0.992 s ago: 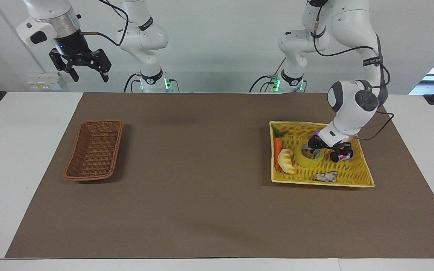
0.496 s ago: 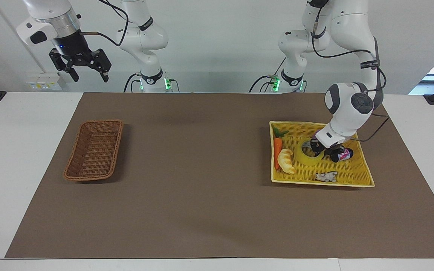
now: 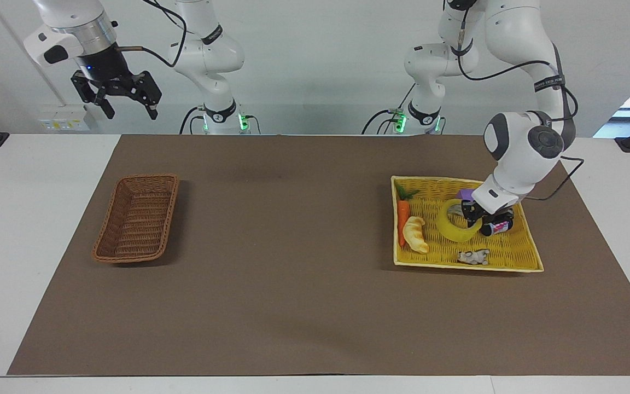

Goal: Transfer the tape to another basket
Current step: 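Grasp the yellow tape roll with the left gripper and lift it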

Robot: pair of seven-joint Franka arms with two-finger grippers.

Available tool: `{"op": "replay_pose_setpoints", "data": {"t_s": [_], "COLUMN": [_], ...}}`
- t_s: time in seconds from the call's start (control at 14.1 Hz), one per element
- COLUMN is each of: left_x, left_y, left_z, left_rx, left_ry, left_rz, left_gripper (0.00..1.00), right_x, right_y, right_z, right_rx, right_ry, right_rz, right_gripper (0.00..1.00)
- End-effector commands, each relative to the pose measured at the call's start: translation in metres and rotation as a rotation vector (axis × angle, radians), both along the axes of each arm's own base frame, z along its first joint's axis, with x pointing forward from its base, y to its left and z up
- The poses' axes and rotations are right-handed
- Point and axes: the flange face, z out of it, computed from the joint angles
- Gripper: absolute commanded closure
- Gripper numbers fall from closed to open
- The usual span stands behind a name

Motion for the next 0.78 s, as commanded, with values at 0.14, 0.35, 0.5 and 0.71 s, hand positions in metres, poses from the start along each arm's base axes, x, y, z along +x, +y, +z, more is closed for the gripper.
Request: {"op": "replay_pose_setpoints", "data": {"t_s": [0.14,0.35,0.5,0.71], "left_x": [0.002,0.004,0.002,-0.008], "left_y": [0.014,0.014,0.000,-0.052], "left_z": [0.077,0.124,0.140,0.142], "left_rx": [0.016,0.022,0.028,0.036], "left_ry": [0.018,0.017,0.028,0.038], "left_rz": [0.088,0.200,0.232,0.290], "left_gripper": [1.00,1.00,1.00,1.00], "right_x": [0.001,-0.003,-0.009,-0.006], "right_y": [-0.001,0.013,0.014,0.037], "right_z": [0.002,0.010,0.002,-0.025], "right_rx": [-0.002,-0.006,-0.001,0.004], "right_ry": [0.001,-0.010,0.010,0.046], "right_rz": [0.024,0.053,0.058,0.102], "right_gripper": [0.00,0.00,0.00,0.00]}}
